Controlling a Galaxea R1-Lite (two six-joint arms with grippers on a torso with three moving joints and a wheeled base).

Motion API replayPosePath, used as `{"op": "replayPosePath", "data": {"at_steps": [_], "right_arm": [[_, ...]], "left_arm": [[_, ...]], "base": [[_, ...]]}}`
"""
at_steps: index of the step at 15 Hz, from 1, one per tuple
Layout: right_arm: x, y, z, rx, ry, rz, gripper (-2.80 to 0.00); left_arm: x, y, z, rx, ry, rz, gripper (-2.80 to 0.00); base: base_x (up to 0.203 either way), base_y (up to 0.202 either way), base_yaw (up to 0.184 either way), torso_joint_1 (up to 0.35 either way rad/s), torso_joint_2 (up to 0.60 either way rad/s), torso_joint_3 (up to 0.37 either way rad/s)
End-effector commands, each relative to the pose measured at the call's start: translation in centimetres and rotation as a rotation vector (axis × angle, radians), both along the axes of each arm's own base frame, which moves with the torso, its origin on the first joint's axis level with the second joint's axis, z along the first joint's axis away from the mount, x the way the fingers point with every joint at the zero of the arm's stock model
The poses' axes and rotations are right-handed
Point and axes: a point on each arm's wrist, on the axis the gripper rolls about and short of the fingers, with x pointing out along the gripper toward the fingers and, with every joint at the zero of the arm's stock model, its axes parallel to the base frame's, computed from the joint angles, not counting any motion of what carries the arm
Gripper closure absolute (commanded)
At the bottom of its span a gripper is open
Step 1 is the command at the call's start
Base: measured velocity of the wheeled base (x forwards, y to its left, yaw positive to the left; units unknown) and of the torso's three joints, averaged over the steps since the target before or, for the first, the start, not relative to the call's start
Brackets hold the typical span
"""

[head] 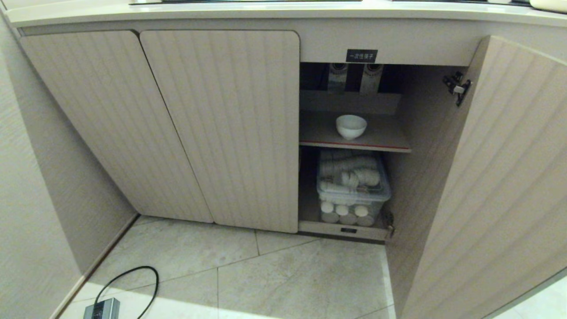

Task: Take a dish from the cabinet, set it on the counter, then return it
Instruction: Close the cabinet door

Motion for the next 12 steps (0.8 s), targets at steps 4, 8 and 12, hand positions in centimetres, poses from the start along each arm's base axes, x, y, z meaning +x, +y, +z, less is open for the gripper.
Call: {"op": "replayPosePath", "data": {"at_steps": [4,8,12], "right_arm": [[0.6,0.4,0.2,-0.003,0.016,0.066,0.00],[1.7,0.5,0.5,-0.007,0.049,0.064,0.00],[2.9,0.6,1.2,-0.008,0.071,0.063,0.00]], "left_arm": [[0.0,0.0,0.0,-0.001,0.000,0.000,0.00],[0.0,0.0,0.0,-0.001,-0.001,0.000,0.00],[0.0,0.0,0.0,-0.001,-0.001,0.000,0.00]], "base": [[0.000,0.000,0.000,0.000,0.00,0.000],[0.000,0.000,0.000,0.000,0.00,0.000],[0.000,0.000,0.000,0.000,0.00,0.000]]}}
